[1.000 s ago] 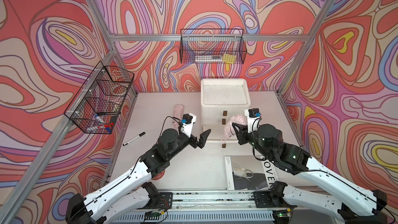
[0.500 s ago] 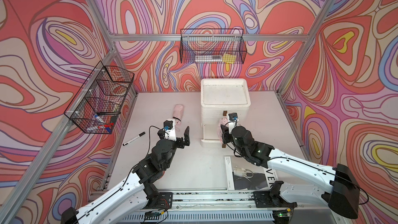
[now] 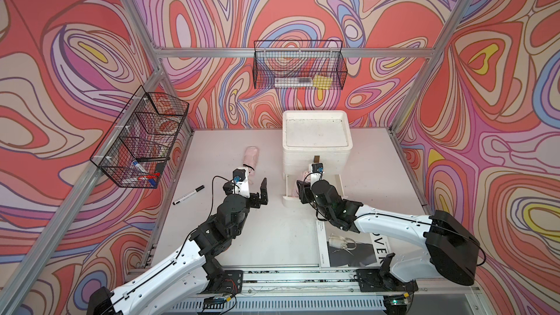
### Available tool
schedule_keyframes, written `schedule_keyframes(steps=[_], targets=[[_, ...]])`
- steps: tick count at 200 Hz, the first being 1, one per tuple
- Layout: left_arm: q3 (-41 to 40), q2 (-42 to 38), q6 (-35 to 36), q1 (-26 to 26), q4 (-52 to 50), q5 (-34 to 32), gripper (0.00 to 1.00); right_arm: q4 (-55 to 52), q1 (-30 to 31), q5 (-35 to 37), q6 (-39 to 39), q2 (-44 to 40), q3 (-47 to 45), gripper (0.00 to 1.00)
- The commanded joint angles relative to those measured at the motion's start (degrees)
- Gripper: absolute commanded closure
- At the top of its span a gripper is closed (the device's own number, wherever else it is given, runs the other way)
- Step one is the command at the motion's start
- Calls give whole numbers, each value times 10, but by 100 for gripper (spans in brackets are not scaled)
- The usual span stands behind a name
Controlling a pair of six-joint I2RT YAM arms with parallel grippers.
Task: Place the umbrella in the drawer by color
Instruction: Place the umbrella in the drawer, then pick up the umbrella from the center of the board.
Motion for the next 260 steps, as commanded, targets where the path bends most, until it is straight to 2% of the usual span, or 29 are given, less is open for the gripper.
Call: schedule_keyframes(steps=[1,32,66,89,112,135,149,180,203,222,260], targets=[[-4,-12,-7,2,3,-7,1,-45,3,18,27,-4,0,33],[-26,-9,-10,2,35,-46,1,-113,3,17,-8,-45,11,29],[-25,15,-34,3,39,-34,1,-176,3,24,-73,-112,31,24],[-15,47,-43,3,31,-33,1,-212,3,33,-117,-158,42,24],[35,97,-74,3,-4,-60,1,-214,3,54,-150,-202,31,23],[96,175,-88,17,-71,-71,1,-200,3,58,-178,-235,9,23],[130,232,-107,47,-108,-59,1,-176,3,60,-191,-250,-17,23],[188,377,-185,192,-168,142,1,-147,3,56,-215,-275,-55,23],[246,482,-182,239,-188,202,1,-138,3,68,-226,-292,-69,23],[310,564,-176,259,-224,197,1,-117,3,61,-227,-308,-91,23],[465,686,-124,270,-316,117,1,-120,3,55,-225,-321,-95,23]])
